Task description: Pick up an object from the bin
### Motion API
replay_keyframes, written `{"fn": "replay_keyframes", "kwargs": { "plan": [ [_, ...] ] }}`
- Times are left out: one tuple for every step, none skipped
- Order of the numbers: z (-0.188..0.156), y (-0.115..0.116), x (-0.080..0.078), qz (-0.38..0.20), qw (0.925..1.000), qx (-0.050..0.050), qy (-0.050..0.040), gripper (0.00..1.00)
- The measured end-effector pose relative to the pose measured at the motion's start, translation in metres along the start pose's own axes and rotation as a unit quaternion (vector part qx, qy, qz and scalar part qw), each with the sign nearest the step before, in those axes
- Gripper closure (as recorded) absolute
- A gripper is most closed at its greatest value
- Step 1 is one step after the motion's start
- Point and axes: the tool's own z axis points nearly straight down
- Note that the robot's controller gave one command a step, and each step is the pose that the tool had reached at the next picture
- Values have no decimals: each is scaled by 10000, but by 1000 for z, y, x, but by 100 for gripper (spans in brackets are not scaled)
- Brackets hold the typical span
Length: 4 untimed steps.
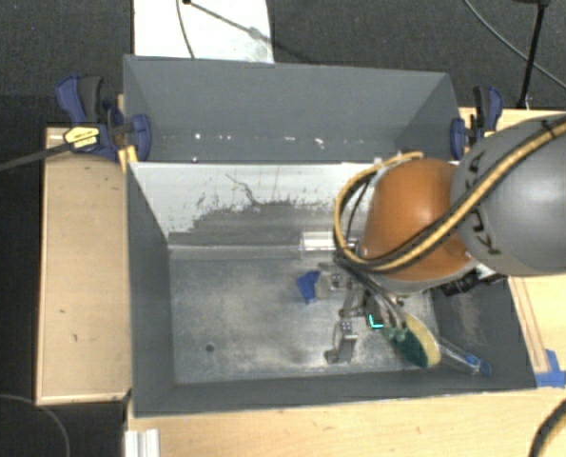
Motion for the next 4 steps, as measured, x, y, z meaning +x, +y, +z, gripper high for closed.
{"fn": "replay_keyframes", "kwargs": {
  "plan": [
    [57, 9, -74, 27, 9999, -18, -99, 0],
    [26, -3, -75, -1655, 9862, 10, -64, 0],
    [27, 1, -76, -931, 9956, -1, -64, 0],
    [57, 3, -81, -304, 9995, -10, -40, 0]
  ]
}}
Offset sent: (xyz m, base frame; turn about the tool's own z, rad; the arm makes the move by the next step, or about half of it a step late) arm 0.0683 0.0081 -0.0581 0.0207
